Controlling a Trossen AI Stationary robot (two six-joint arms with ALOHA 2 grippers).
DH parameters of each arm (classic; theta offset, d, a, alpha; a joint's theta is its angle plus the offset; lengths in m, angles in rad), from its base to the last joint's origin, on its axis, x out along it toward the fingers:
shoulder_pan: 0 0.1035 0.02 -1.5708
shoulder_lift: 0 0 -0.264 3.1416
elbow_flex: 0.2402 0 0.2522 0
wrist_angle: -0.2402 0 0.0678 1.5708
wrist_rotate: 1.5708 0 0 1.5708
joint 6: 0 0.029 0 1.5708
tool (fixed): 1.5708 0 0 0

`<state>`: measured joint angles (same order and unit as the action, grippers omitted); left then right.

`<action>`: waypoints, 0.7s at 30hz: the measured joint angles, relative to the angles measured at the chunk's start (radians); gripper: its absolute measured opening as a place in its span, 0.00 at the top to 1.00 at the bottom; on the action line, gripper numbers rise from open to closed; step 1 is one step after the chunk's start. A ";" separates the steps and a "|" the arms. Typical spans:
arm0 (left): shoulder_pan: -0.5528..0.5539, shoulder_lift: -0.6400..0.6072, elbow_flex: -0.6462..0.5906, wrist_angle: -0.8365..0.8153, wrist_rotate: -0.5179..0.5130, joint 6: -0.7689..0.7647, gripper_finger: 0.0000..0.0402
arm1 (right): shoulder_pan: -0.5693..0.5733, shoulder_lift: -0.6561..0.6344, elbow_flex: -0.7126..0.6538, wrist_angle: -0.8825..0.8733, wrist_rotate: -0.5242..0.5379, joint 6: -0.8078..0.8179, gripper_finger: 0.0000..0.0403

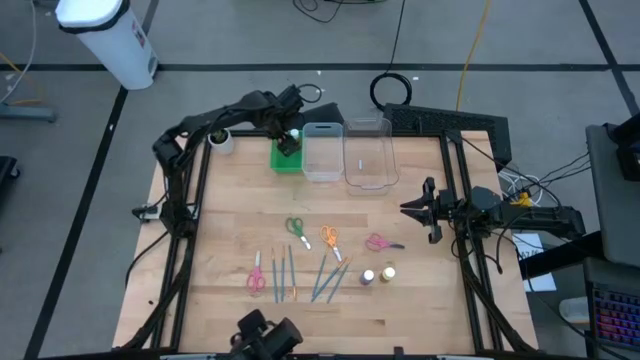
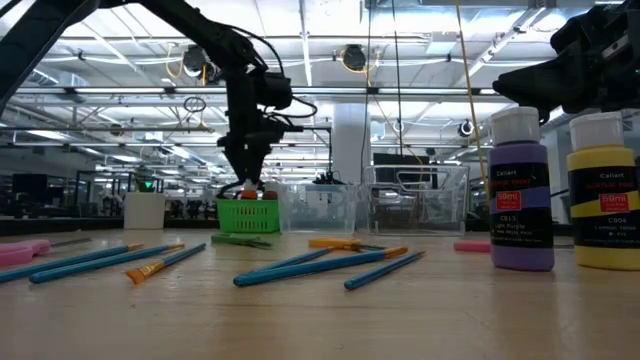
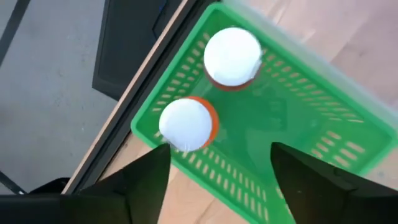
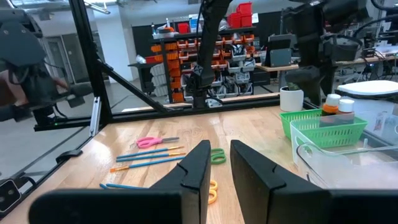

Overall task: Pick & Place Paint Supplies
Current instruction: Put the orange paint bottle into the green bin, then put the yellow paint bottle into the green bin

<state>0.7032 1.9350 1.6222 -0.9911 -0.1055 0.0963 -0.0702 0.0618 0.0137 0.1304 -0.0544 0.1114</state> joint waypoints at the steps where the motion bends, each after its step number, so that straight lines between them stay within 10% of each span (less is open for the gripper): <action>1: -0.001 -0.010 0.000 -0.001 0.000 0.000 0.26 | 0.000 0.000 0.000 0.000 0.000 0.000 0.86; 15: -0.040 -0.254 -0.006 0.014 0.066 -0.141 0.22 | 0.000 0.000 0.000 0.000 0.000 0.000 0.86; 21: -0.200 -0.427 -0.158 0.273 0.079 -0.206 0.22 | 0.000 0.000 0.000 0.000 0.000 0.000 0.86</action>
<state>0.5032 1.5077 1.4644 -0.7180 -0.0265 -0.1094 -0.0700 0.0620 0.0137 0.1303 -0.0544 0.1112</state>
